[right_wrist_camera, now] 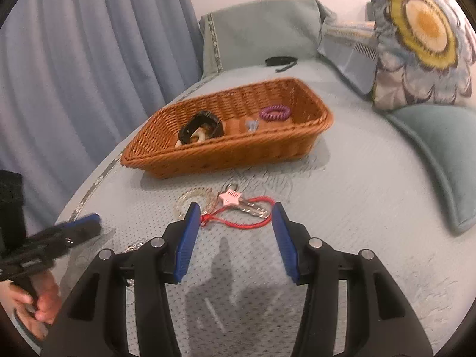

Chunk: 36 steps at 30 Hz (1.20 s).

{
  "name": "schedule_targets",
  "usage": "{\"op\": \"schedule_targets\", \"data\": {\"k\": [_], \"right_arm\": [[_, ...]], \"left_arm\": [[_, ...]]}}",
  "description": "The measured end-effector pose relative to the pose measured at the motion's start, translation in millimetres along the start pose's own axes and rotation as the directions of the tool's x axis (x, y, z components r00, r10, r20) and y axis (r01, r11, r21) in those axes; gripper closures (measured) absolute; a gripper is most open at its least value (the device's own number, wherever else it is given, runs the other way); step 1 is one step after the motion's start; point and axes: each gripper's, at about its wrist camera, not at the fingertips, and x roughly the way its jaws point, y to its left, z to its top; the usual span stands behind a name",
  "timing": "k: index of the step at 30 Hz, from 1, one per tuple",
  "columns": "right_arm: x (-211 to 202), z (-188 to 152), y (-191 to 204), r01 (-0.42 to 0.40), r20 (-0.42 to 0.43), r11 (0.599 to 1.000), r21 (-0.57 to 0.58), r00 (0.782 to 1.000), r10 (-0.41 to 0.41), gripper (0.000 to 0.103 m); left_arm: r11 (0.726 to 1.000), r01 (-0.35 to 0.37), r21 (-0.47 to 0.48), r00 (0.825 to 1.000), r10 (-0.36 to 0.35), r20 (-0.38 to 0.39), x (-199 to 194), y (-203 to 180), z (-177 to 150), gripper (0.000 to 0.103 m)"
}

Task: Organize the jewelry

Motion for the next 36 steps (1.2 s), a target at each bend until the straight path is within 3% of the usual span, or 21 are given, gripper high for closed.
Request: {"op": "schedule_targets", "data": {"k": [3,7,11,13,19,26,27,30,31,36], "right_arm": [[6,-4,3,0.004,-0.020,1.000,-0.015,1.000,-0.004,0.057],[8,-8,12,0.003,-0.041,0.999,-0.040,0.999,-0.005,0.057],[15,-17,29,-0.041,-0.114,0.998,-0.052,0.993,0.035,0.057],[19,-23,39,-0.063,-0.148,0.995,-0.071,0.988,0.052,0.057],[27,-38,62,-0.092,-0.195,0.985,-0.144,0.979,0.063,0.073],[30,-43,68,-0.084,-0.206,0.981,-0.173,0.977,0.047,0.073],[29,-43,70,-0.080,-0.205,0.980,-0.182,0.978,0.041,0.074],[31,-46,75,-0.054,-0.204,0.975,-0.215,0.979,0.009,0.085],[31,-46,75,-0.051,-0.203,0.975,-0.218,0.979,0.006,0.087],[31,-45,71,-0.046,-0.203,0.977,-0.206,0.979,0.003,0.094]], "left_arm": [[1.000,0.008,-0.004,1.000,-0.008,-0.018,4,4,-1,0.053],[0.998,0.021,0.061,0.999,-0.019,-0.031,2,-4,-2,0.055],[0.974,-0.013,0.227,0.997,0.029,-0.067,7,-23,-10,0.084],[0.968,-0.006,0.252,0.996,0.029,-0.087,10,-24,-13,0.085],[0.959,0.001,0.282,0.993,0.032,-0.112,15,-30,-19,0.085],[0.933,-0.057,0.356,0.989,0.103,-0.111,29,-43,-24,0.085],[0.931,-0.064,0.360,0.989,0.108,-0.104,30,-45,-24,0.093],[0.932,-0.069,0.355,0.990,0.107,-0.088,28,-45,-23,0.097],[0.938,-0.063,0.342,0.992,0.095,-0.078,25,-42,-21,0.103],[0.976,0.008,0.216,0.998,0.004,-0.057,11,-21,-9,0.103]]}}
